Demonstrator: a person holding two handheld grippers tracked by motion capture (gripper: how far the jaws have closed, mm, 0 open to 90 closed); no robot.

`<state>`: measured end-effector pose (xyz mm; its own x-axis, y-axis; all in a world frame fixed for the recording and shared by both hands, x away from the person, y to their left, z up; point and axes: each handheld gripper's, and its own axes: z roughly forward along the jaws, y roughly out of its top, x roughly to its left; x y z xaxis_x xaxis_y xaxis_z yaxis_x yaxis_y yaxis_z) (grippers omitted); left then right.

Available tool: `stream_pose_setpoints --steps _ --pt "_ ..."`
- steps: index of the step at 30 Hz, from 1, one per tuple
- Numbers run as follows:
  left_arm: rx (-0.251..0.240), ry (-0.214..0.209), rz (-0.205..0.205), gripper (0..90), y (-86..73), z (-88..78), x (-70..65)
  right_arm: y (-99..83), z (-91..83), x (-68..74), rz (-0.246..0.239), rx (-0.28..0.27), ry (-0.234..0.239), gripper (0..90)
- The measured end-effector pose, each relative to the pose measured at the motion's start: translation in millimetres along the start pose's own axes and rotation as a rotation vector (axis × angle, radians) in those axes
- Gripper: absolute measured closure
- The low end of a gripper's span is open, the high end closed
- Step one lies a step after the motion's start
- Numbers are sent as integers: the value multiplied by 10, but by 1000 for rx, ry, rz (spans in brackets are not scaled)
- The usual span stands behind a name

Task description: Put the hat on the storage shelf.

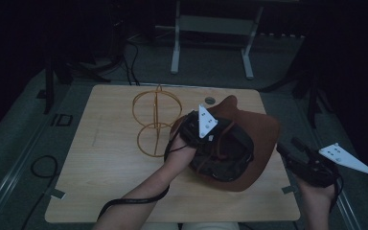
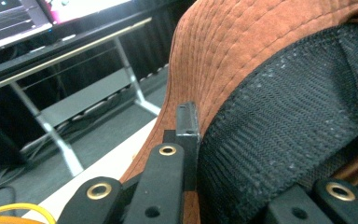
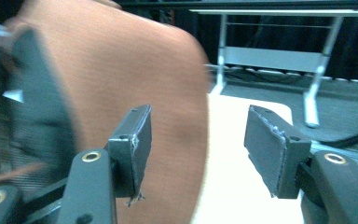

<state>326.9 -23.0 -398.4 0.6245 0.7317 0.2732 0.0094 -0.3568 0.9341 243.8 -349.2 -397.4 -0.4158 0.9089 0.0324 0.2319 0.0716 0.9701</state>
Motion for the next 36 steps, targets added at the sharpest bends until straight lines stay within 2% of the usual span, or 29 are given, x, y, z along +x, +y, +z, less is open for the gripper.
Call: stream_pose_setpoints --steps 1,6,10,18,21,22,23,26,27,29,30,34,36 --pt "-6 2 1 867 -3 -22 13 -13 -6 -25 -5 4 -13 416" --pt "-80 -46 -11 867 -30 -116 77 -47 -7 -107 -10 10 -27 424" --pt "-126 -83 -2 867 -51 -174 107 -60 32 -128 -15 16 -16 431" --pt "-213 -145 -12 866 -102 -270 185 -66 82 -138 -18 12 8 445" --pt "-240 -175 -16 867 -108 -298 211 -58 105 -116 -17 9 35 462" --pt "-258 -199 -18 866 -111 -307 219 -57 116 -104 -17 5 48 462" --pt "-265 -201 -7 866 -109 -318 218 -56 128 -87 -18 3 60 462" --pt "-299 -251 5 866 -101 -346 230 -56 180 -20 -31 2 96 461" --pt "-309 -272 -2 866 -102 -351 240 -57 204 6 -35 4 100 461" --pt "-316 -284 5 866 -101 -360 246 -57 229 29 -27 2 121 457" --pt "-331 -313 3 866 -105 -363 251 -55 242 46 -26 2 129 455" --pt "-359 -375 20 866 -101 -365 195 -43 265 157 -52 -7 177 452" --pt "-382 -424 25 866 -97 -356 153 -36 266 216 -68 -16 203 452"
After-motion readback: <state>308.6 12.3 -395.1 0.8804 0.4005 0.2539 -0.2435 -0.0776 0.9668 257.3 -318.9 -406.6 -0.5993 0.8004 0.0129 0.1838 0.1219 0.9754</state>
